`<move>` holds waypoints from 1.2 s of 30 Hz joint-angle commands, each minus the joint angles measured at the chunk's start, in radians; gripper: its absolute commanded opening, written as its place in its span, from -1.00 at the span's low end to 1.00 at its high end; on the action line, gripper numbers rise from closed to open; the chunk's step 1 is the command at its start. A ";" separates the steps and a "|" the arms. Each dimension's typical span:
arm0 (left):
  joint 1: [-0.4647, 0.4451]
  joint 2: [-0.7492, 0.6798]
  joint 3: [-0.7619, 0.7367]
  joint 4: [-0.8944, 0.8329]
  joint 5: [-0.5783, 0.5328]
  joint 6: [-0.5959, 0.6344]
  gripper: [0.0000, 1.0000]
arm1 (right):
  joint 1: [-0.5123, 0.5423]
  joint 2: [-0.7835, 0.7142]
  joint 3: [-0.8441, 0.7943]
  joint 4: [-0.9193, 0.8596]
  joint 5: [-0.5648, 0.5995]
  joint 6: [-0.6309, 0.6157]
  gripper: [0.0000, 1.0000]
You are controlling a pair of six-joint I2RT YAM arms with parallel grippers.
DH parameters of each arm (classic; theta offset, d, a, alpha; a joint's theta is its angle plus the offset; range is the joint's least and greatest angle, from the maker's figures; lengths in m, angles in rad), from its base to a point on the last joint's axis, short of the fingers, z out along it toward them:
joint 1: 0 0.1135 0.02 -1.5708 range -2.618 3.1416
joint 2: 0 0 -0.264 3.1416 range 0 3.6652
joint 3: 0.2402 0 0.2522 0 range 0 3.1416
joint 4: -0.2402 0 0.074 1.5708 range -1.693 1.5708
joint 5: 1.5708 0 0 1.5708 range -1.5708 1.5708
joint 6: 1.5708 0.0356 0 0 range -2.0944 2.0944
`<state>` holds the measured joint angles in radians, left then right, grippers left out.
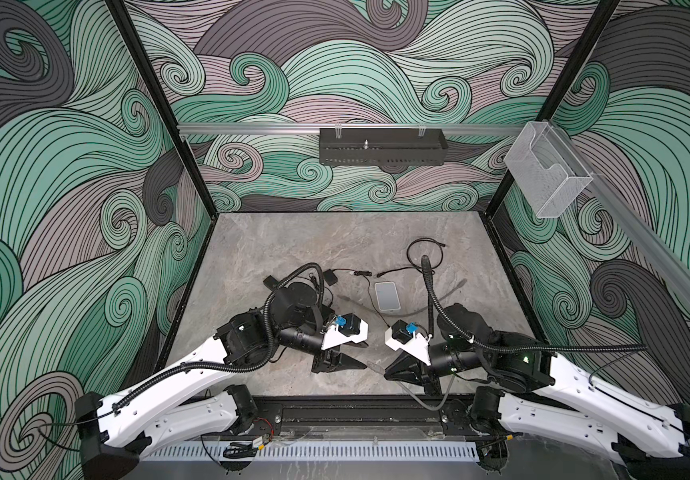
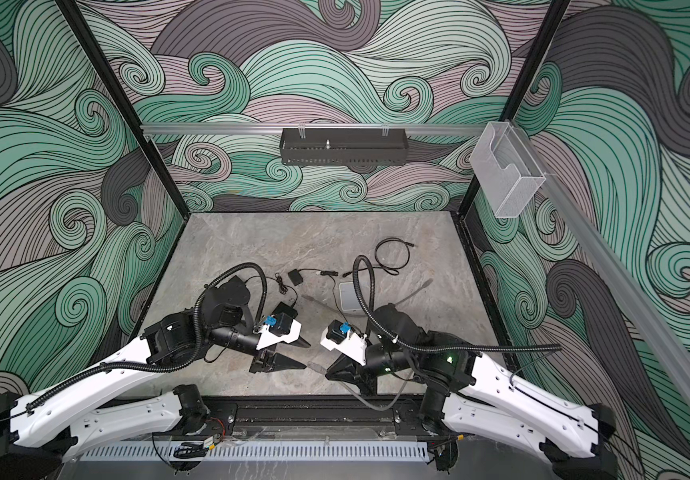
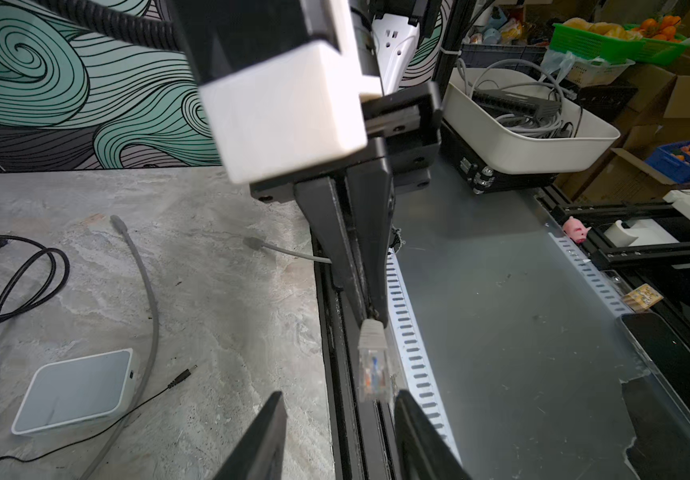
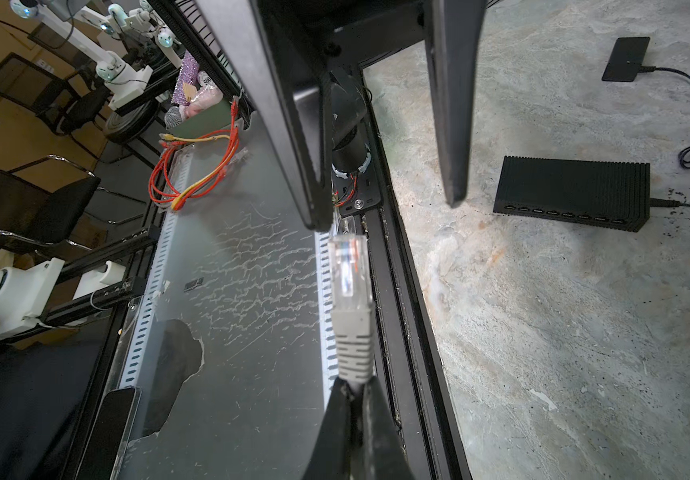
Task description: Insert the plug into the switch port
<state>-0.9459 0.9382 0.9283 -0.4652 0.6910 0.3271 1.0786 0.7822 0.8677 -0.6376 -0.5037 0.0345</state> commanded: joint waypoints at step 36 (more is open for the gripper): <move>-0.008 0.013 0.050 -0.043 0.006 -0.016 -0.43 | 0.002 0.028 0.002 0.093 0.137 0.050 -1.00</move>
<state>-0.9459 0.9596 0.9333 -0.4866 0.6846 0.3138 1.0794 0.8097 0.8677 -0.5716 -0.3985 0.0681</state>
